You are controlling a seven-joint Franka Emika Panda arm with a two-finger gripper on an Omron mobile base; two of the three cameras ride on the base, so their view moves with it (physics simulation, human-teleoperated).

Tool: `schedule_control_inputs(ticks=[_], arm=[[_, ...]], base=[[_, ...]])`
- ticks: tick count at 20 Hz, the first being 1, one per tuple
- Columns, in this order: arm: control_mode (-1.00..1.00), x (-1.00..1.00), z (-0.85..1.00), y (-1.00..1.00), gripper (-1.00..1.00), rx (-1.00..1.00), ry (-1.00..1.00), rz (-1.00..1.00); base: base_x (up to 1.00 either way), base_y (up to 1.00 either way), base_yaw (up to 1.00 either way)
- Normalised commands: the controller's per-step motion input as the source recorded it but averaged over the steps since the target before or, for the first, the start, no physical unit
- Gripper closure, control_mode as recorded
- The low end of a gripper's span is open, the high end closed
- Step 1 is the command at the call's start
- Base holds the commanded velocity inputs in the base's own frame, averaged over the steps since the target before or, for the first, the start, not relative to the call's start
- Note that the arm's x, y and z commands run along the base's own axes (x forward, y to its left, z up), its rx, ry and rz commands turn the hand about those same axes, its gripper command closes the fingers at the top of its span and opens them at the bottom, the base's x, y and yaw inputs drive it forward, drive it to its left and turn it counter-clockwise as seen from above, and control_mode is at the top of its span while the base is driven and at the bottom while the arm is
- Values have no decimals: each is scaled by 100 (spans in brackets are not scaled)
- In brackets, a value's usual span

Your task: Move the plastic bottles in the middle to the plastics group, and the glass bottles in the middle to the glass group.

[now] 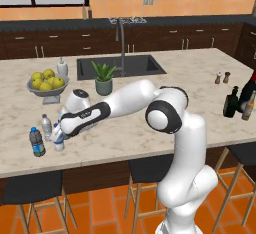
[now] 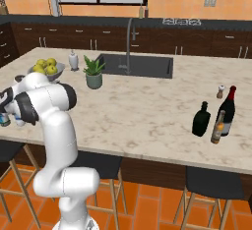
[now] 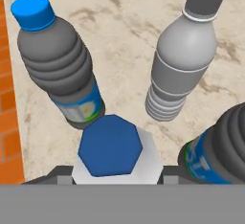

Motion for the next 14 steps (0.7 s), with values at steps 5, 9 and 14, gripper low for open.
schedule_control_inputs(ticks=[5, 9, 14], arm=[[-100, 0, 0, 0, -100, 0, 0, 0], [-100, 0, 2, 0, -100, 0, 0, 0], [-100, 0, 22, 0, -100, -4, 0, 0]], base=[[0, 0, 0], [0, 0, 0], [0, 0, 0]])
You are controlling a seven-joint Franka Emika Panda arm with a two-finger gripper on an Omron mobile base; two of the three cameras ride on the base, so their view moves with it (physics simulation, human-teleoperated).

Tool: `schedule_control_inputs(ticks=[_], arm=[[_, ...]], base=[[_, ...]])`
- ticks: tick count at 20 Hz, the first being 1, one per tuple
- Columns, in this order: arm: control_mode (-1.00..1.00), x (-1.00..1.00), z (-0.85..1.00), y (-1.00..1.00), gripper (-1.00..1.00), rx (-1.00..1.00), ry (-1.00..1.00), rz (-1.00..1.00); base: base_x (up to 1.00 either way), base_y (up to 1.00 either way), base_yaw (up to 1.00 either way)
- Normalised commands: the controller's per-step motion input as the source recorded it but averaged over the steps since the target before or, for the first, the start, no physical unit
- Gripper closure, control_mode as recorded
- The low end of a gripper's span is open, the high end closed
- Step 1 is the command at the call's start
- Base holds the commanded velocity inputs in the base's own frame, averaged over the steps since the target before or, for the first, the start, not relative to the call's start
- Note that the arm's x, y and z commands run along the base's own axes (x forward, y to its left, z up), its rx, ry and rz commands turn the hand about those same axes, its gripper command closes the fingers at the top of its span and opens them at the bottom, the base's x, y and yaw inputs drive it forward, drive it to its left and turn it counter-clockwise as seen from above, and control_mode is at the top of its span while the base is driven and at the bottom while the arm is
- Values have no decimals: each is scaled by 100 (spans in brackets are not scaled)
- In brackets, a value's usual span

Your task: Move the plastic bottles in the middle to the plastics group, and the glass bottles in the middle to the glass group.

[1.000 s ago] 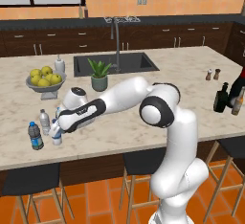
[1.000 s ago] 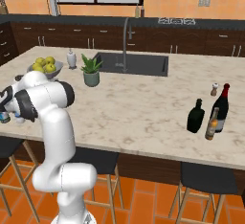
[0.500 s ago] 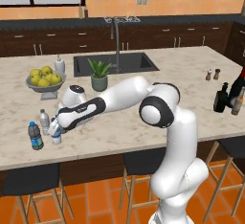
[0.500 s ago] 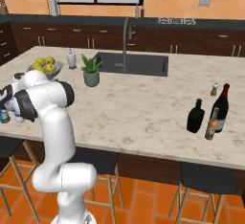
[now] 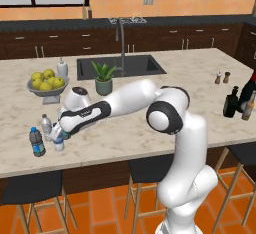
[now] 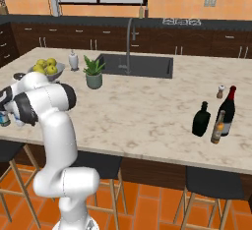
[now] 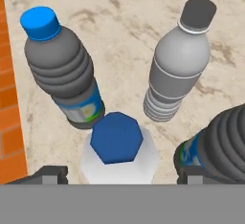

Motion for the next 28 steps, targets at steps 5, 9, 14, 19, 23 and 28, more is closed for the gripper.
schedule_control_inputs(ticks=[5, 9, 14, 19, 23, 28], arm=[[-100, 0, 43, -1, -100, -1, 0, 0], [-100, -18, 44, -29, -100, 0, 0, -3], [-100, -30, 39, -67, -100, 0, 0, -12], [-100, -47, 11, -93, -100, 5, 0, -19], [-100, -61, 7, -100, -100, 4, -4, -24], [-100, -73, 4, -100, -100, 2, -2, -28]], base=[[0, 0, 0], [0, 0, 0], [0, 0, 0], [0, 0, 0], [0, 0, 0], [0, 0, 0]])
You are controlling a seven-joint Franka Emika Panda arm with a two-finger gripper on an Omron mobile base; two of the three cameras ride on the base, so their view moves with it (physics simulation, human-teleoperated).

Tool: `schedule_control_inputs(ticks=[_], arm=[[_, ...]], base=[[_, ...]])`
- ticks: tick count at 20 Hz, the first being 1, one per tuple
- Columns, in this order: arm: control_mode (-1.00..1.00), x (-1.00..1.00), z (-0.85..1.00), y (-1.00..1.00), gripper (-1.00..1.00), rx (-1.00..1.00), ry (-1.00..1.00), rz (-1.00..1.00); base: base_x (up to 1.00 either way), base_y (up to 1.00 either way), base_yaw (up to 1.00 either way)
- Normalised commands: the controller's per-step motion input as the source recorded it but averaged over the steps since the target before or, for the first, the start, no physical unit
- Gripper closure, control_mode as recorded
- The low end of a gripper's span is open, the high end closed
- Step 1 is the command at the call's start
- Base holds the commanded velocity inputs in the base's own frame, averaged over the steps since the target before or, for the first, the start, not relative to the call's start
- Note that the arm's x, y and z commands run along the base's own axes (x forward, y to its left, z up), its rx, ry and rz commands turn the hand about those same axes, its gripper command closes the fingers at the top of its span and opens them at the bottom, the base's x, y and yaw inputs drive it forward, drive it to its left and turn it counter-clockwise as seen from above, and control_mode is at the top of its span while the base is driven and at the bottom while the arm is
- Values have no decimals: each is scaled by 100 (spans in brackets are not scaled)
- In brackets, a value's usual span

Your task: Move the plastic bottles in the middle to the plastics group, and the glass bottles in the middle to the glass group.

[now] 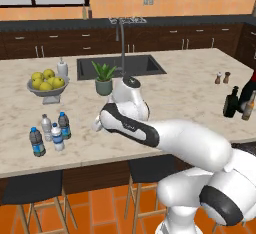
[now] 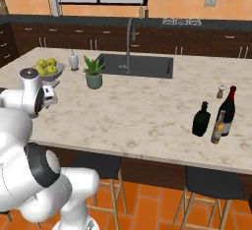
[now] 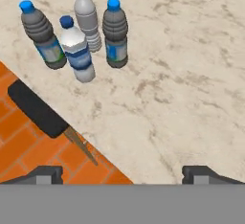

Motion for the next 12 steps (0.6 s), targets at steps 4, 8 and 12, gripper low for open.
schedule_control_inputs(ticks=[4, 8, 12], arm=[[-100, -77, 8, -100, -100, 0, -2, -26], [-100, -67, 38, -100, -100, -3, -1, -25], [-100, -51, 66, -100, -100, -4, -5, -29]], base=[[0, 0, 0], [0, 0, 0], [0, 0, 0]])
